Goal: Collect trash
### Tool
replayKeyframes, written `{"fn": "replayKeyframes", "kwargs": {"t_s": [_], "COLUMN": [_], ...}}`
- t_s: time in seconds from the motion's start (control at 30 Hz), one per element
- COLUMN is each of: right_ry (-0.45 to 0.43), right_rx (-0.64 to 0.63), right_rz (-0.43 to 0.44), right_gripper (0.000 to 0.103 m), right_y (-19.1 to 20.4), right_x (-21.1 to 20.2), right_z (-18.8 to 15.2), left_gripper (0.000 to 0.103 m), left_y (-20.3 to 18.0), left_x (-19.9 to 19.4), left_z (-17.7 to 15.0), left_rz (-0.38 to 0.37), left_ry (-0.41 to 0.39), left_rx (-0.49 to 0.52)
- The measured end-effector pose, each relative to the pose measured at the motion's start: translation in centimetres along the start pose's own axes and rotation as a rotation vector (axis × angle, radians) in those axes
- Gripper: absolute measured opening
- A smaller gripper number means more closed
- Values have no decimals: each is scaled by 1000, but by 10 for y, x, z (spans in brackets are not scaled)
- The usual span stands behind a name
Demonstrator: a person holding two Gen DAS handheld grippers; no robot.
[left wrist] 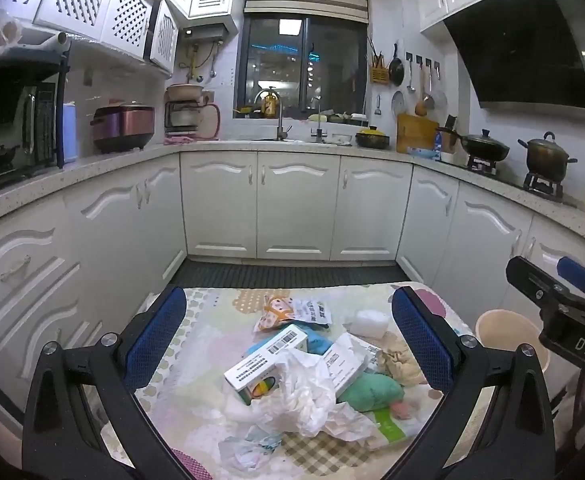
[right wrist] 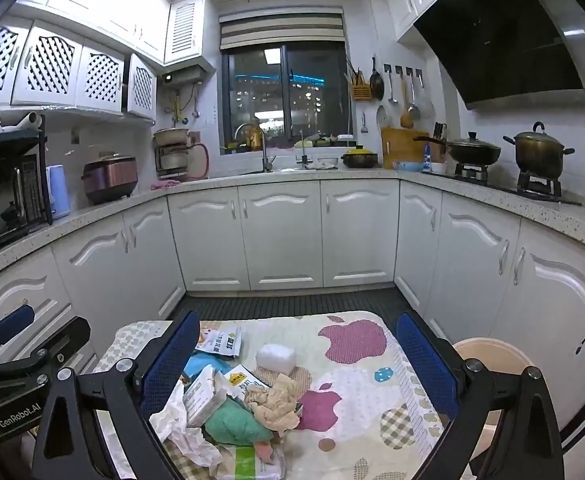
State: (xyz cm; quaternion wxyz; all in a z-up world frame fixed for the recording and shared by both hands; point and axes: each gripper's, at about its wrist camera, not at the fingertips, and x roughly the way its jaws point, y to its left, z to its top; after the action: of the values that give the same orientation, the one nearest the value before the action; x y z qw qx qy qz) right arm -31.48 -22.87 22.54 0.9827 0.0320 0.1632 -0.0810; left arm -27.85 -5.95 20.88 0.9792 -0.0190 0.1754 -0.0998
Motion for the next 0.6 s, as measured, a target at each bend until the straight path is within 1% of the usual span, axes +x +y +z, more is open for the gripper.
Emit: {"fn": "replayKeyframes", "kwargs": {"t_s": [0.23,0.27,0.6], "right_ry": [-2,8,14], "right_rx": [-20,-5,11], "right_rz": [-2,0,-3], "right_gripper": [98,98,98], "right_y": [5,2,4], "right_x": [-7,0,1], "right_z": [-2,0,0], "left_gripper": [102,102,102], "left_y": [1,1,0], "left_x": [1,1,2], "left_z": [-3,-3,-3], "left_rz": [1,0,-2], "left_ry": [-1,-1,1], "left_rx": [4,6,12]}}
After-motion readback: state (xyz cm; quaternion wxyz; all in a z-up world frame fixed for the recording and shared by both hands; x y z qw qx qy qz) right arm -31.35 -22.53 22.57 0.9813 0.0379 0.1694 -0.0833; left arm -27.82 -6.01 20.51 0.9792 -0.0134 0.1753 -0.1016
